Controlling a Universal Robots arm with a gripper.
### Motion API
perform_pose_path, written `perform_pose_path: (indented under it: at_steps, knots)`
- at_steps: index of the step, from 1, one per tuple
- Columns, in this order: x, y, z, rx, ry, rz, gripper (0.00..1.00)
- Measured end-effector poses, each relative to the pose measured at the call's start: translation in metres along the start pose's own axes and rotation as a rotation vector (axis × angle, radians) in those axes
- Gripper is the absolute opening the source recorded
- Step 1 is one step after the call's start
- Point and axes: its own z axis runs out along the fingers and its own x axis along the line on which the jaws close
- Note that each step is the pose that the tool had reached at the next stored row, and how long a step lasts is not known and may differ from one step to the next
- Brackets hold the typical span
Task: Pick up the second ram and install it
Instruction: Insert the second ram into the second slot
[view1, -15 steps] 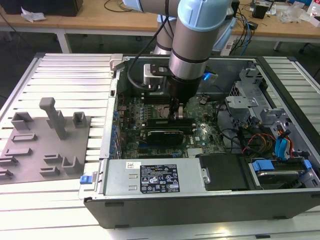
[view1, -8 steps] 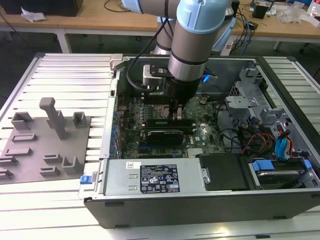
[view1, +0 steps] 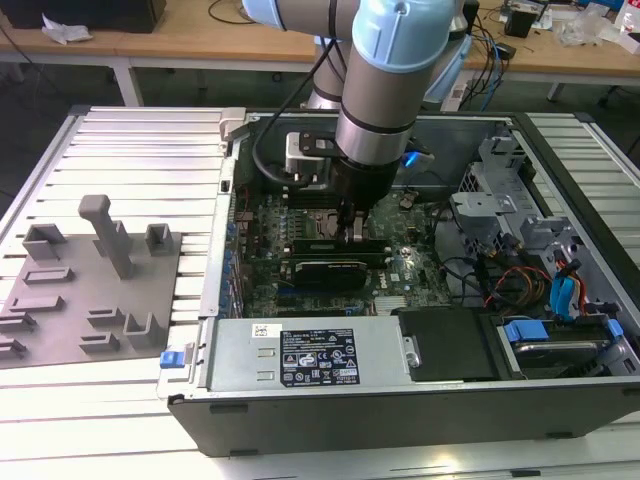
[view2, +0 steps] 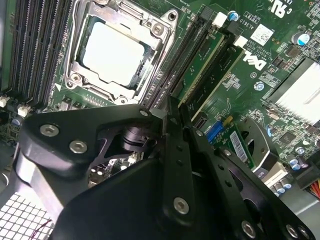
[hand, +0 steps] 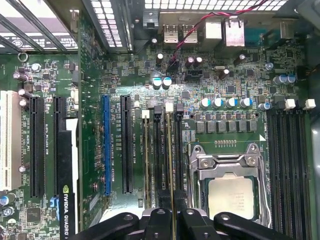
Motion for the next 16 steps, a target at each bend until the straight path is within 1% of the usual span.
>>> perform_pose_path:
  at_steps: [11, 14, 16]
  knots:
    - [-0.0008, 0.0000, 0.0011, 0.0005, -0.0007, 0.008, 0.14]
    - [-0.0006, -0.0002, 0.0038, 0.0005, -0.0007, 0.010, 0.14]
    - [-0.0007, -0.0002, 0.0039, 0.0006, -0.0009, 0.010, 0.14]
